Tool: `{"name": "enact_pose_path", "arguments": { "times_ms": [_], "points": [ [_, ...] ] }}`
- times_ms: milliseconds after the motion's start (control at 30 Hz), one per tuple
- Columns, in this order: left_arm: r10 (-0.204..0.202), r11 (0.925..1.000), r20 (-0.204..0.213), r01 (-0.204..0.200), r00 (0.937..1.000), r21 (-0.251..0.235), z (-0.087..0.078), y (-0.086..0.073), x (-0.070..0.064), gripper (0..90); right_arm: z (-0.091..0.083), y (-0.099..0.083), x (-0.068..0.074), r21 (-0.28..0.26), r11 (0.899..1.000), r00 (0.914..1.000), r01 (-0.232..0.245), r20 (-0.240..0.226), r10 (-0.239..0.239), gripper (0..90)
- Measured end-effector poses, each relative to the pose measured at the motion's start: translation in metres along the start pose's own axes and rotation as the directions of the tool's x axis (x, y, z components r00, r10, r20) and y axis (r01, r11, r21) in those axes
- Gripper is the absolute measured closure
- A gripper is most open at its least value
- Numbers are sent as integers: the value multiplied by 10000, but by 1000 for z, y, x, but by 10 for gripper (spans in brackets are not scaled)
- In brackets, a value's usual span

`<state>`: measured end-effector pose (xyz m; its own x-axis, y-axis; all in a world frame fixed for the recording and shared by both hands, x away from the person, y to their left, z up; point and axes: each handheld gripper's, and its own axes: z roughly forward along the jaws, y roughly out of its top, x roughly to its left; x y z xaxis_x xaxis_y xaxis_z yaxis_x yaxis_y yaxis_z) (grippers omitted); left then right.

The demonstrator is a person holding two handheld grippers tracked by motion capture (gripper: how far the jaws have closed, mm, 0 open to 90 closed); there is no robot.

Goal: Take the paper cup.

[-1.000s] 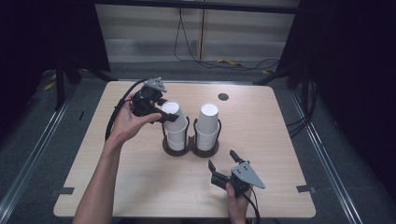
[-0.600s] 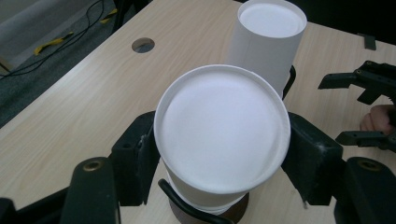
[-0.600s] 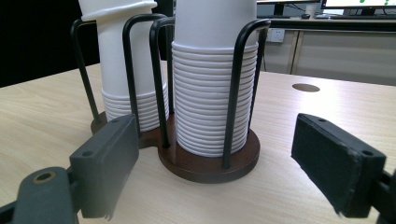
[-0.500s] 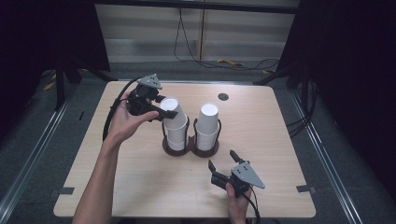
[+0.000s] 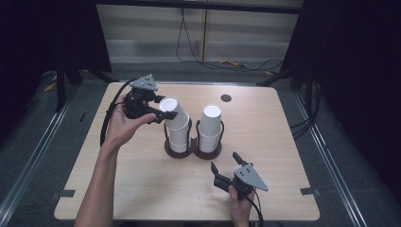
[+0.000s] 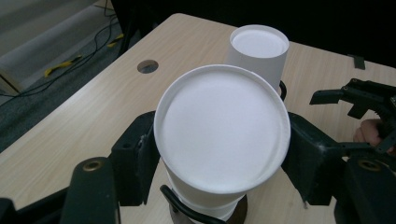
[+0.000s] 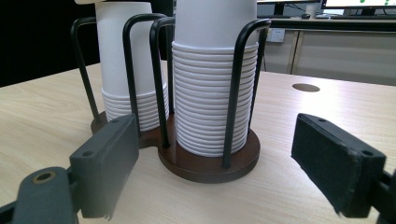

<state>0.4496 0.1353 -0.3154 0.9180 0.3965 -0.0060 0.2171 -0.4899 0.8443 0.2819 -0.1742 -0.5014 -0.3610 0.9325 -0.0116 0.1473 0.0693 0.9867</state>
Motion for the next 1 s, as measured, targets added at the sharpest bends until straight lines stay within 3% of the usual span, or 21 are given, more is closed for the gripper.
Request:
{"name": "enact_pose_path", "arguments": {
  "times_ms": [100,300,467,500,533,600,1000],
  "points": [
    [-210,9994,182,215,9996,-268,-2,-1,-2,337,0,0,0,3,10000,10000,-1,6,1,144],
    [-77,9987,241,89,9997,-504,-7,-4,-6,337,0,0,0,1,10000,10000,4,4,-4,144],
    [-37,9952,346,71,9994,-974,-12,-7,-11,336,0,0,0,10,10000,10000,-2,13,2,145],
    [-37,9952,346,71,9994,-974,-12,-7,-11,336,0,0,0,10,10000,10000,-2,13,2,145],
    [83,9969,-19,-85,10000,-783,-11,-8,-14,336,0,0,0,5,10000,10000,2,6,-2,144],
    [170,9968,23,-168,9999,-779,-11,-8,-16,336,0,0,0,39,10000,10000,5,29,-5,145],
    [175,9848,293,-122,9994,-1730,-15,-18,-27,336,0,0,0,29,10000,10000,-2,4,2,144]
  ]
}}
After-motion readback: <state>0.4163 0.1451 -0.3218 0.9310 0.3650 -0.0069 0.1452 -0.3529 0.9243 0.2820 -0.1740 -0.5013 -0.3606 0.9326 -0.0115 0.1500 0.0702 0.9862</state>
